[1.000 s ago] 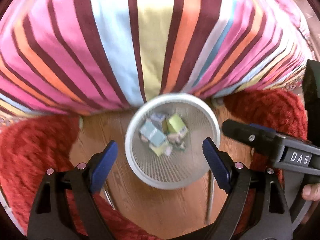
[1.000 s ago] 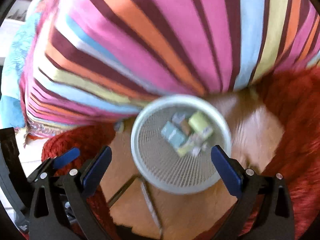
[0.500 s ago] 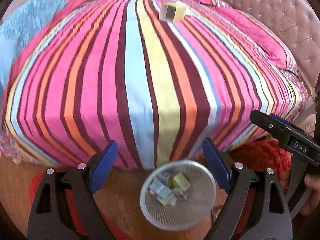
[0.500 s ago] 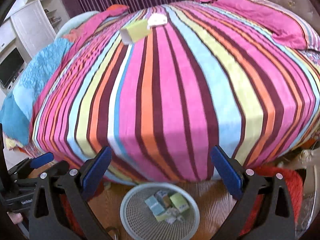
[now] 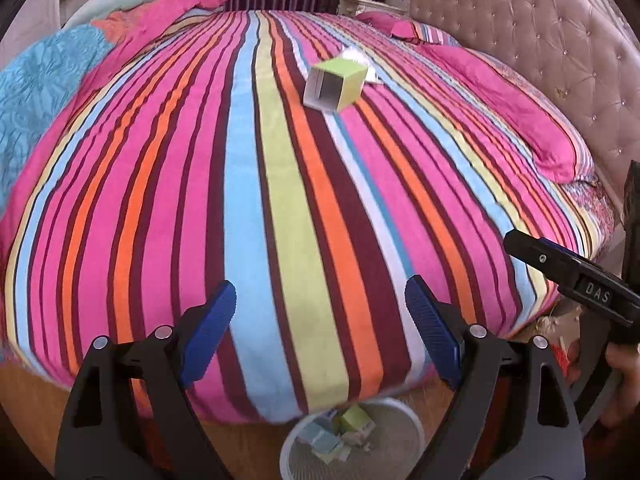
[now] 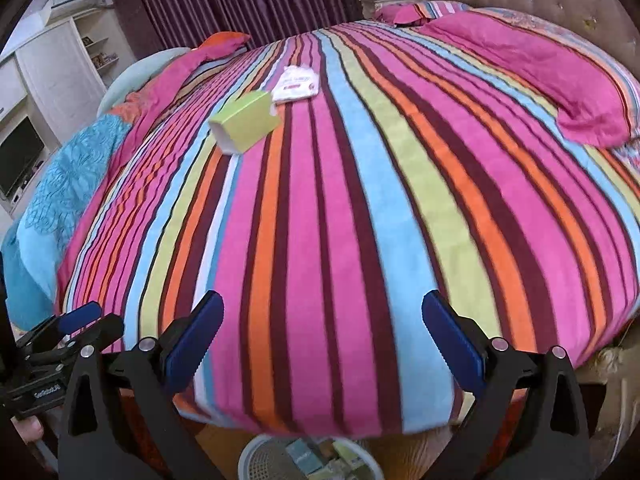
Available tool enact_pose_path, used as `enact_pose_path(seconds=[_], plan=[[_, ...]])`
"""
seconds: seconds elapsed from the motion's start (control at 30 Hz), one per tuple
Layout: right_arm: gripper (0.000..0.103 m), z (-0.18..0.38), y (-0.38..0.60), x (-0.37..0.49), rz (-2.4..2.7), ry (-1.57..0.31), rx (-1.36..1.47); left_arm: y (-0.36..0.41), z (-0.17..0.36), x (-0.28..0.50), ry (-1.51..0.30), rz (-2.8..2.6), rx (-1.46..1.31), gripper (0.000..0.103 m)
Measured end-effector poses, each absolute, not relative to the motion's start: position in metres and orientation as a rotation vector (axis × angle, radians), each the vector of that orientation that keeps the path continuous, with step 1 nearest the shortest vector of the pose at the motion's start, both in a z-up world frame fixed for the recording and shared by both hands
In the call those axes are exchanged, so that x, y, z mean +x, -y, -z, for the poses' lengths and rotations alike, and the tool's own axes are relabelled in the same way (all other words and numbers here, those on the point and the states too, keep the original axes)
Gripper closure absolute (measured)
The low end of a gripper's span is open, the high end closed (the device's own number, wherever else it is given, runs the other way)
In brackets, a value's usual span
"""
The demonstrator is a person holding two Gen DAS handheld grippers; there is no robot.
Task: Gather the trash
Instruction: 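Move both tools from the wastebasket toward the yellow-green box and white packet on the bed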
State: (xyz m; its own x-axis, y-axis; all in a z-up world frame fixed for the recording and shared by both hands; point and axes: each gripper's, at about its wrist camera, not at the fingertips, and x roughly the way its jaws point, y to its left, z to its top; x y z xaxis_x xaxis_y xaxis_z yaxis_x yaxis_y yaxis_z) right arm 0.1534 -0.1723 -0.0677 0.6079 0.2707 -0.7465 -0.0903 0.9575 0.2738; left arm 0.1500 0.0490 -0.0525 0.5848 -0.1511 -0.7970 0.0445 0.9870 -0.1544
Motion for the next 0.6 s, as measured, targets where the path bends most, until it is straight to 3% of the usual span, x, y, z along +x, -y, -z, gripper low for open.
enact_pose_path(seconds=[0.33,0.6], plan=[[0.008,0.036,0.166,0.228,-0.237,-0.799,0.182,-0.054,0.048,0.224,-0.901,0.106,-0.1,0.019],[0.008,0.044,0.158,0.278,-0.253,-0.806,0.158,-0.046,0.051,0.287,-0.888,0.162,-0.069,0.019]])
